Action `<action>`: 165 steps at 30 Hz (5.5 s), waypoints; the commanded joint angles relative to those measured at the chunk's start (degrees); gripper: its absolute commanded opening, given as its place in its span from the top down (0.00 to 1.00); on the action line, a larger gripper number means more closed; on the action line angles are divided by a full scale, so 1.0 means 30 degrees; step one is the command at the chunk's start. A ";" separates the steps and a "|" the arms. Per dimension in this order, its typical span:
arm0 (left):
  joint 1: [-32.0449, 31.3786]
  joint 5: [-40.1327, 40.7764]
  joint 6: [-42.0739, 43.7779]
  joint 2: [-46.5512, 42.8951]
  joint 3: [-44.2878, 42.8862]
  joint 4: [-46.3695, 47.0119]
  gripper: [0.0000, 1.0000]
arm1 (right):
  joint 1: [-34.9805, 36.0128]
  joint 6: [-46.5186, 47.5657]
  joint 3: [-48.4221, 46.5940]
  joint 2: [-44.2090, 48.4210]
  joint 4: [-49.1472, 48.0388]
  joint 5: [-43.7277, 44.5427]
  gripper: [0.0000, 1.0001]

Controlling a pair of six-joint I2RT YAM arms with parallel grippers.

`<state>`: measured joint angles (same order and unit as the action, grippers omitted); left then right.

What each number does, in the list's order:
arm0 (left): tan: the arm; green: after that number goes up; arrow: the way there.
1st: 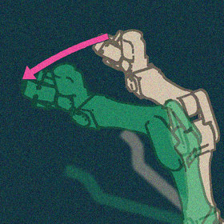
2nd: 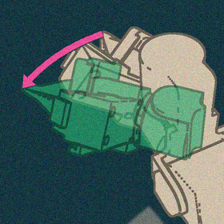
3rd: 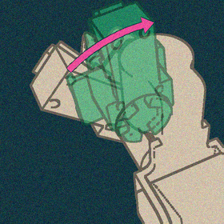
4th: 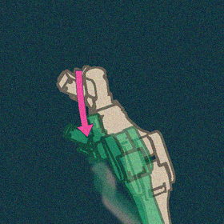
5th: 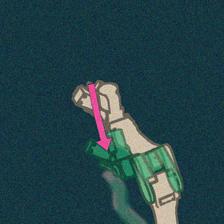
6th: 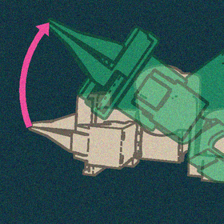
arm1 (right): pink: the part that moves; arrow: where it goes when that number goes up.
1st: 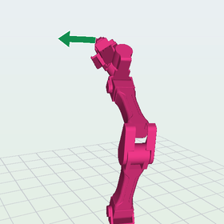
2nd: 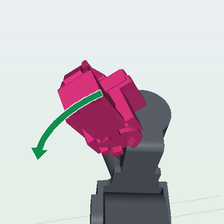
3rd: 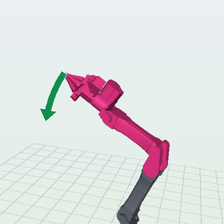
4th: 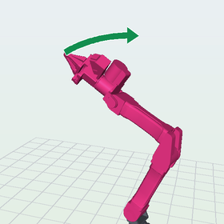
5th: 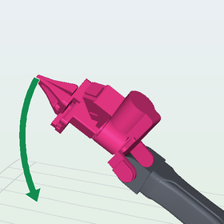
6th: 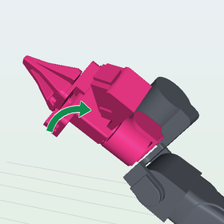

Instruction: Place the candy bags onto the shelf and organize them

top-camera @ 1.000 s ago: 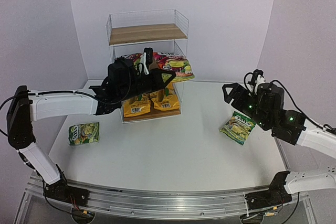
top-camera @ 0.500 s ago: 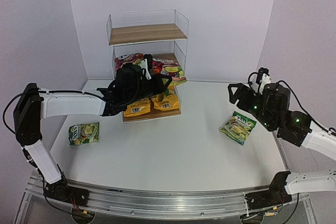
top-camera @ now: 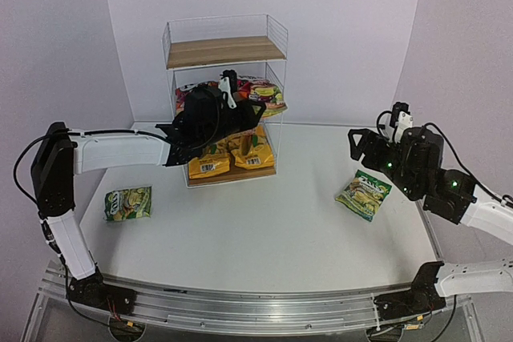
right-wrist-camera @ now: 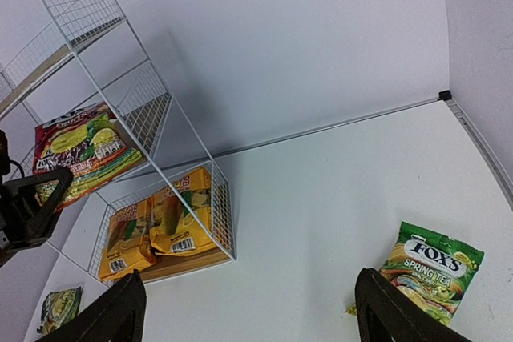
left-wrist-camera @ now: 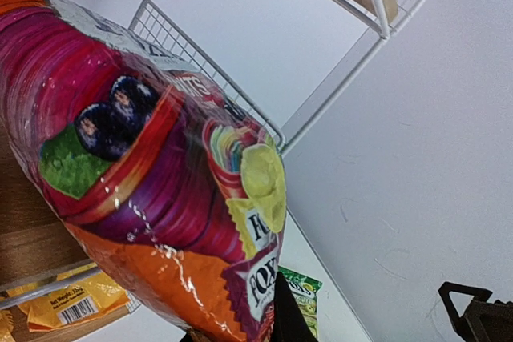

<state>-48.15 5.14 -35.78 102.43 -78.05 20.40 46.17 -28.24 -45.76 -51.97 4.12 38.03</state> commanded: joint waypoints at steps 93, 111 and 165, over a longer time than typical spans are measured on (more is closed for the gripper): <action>0.2245 -0.0292 -0.2147 -0.2068 -0.0582 -0.5280 1.00 | 0.0070 0.0310 -0.0958 -0.1212 -0.0229 0.0065 0.13; 0.2749 -0.6765 0.1986 -0.1015 -0.2969 -0.7051 1.00 | 0.0074 0.0376 -0.1028 -0.1483 -0.0322 -0.0482 0.14; 0.4478 -0.6631 0.1673 -0.1531 -0.4185 -0.9804 0.68 | 0.0074 -0.0005 -0.1557 -0.2887 -0.1227 -0.1429 0.14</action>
<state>-35.03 -12.42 -31.24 103.30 -91.66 -10.96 46.17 -27.56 -48.25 -60.64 2.59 34.37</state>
